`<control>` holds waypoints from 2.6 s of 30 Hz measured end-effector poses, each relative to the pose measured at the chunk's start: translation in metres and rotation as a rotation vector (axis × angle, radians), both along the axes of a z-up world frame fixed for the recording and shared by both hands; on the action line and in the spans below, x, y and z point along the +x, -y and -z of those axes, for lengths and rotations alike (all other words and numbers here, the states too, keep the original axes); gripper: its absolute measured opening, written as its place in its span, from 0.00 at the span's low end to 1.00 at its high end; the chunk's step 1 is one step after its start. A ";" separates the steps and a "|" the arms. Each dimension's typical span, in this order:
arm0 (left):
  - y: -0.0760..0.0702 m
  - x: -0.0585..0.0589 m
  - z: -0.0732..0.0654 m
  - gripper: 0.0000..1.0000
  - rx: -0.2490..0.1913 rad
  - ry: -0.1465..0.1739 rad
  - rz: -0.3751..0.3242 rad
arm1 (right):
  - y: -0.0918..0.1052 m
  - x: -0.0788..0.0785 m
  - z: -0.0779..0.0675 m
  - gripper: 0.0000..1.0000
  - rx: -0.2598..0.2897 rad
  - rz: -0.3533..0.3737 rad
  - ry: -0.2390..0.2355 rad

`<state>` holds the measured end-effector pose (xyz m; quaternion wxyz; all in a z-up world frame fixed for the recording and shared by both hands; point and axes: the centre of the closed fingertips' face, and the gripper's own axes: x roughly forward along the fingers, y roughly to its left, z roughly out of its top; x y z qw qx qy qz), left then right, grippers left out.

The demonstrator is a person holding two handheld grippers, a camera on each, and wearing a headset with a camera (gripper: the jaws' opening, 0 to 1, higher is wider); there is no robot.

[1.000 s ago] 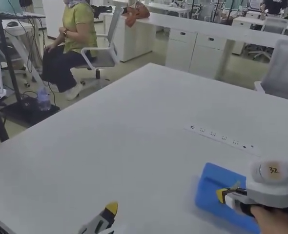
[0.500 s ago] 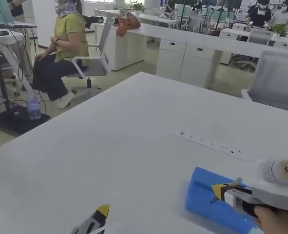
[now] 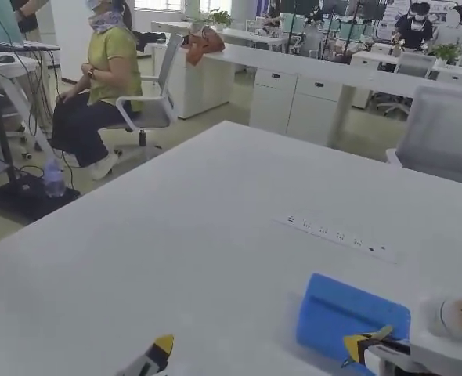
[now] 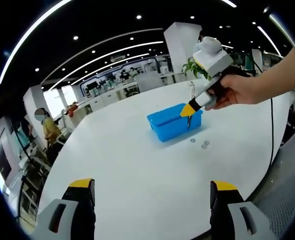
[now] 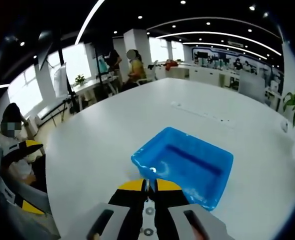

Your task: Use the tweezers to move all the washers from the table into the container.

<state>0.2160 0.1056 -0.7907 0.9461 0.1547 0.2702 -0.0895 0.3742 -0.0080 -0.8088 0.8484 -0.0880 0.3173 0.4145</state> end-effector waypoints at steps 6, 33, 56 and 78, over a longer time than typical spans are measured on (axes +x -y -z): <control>0.001 -0.001 0.002 0.98 0.006 -0.008 0.009 | 0.005 -0.003 0.013 0.03 -0.007 0.018 -0.029; 0.001 -0.001 0.002 0.98 0.008 -0.015 0.006 | 0.013 0.000 0.032 0.03 -0.060 0.008 -0.017; 0.000 0.000 -0.004 0.97 0.008 0.020 0.001 | 0.003 -0.008 0.005 0.02 -0.063 -0.050 -0.044; 0.001 0.001 -0.004 0.98 0.002 0.027 0.007 | -0.005 0.021 -0.044 0.02 0.068 -0.003 -0.002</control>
